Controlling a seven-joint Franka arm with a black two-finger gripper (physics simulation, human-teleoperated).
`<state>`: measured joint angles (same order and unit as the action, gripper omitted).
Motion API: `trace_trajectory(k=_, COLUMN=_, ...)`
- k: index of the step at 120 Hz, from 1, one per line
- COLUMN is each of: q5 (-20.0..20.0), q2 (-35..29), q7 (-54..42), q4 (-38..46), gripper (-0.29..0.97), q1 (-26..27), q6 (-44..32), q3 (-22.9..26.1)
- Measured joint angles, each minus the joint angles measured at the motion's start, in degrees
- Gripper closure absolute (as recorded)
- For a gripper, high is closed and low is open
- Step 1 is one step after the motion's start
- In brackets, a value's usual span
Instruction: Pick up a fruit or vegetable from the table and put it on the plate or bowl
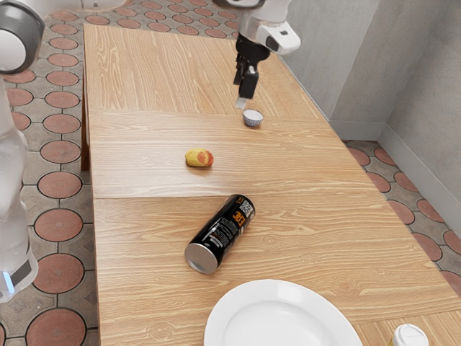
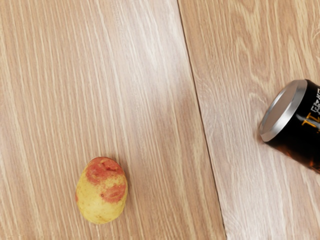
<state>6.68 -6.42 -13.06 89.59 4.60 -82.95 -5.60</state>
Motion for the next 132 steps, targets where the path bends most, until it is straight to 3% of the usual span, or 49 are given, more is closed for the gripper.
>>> trace_trajectory(k=19, q5=0.12, q2=-4.20, q7=-3.91, q4=11.30, gripper=0.00, q1=-1.66, q6=-3.86, q3=-1.81)
trace_trajectory(k=51, q5=1.42, q2=-9.79, q7=-8.65, q4=22.92, gripper=0.00, q1=-1.62, q6=-10.37, q3=-4.91)
trace_trajectory(k=77, q5=5.62, q2=-10.71, q7=-13.21, q4=26.81, gripper=0.00, q1=-1.53, q6=-15.38, q3=-5.27)
trace_trajectory(k=132, q5=6.23, q2=-10.81, q7=-19.39, q4=33.34, gripper=0.00, q1=-1.63, q6=-22.62, q3=-9.80)
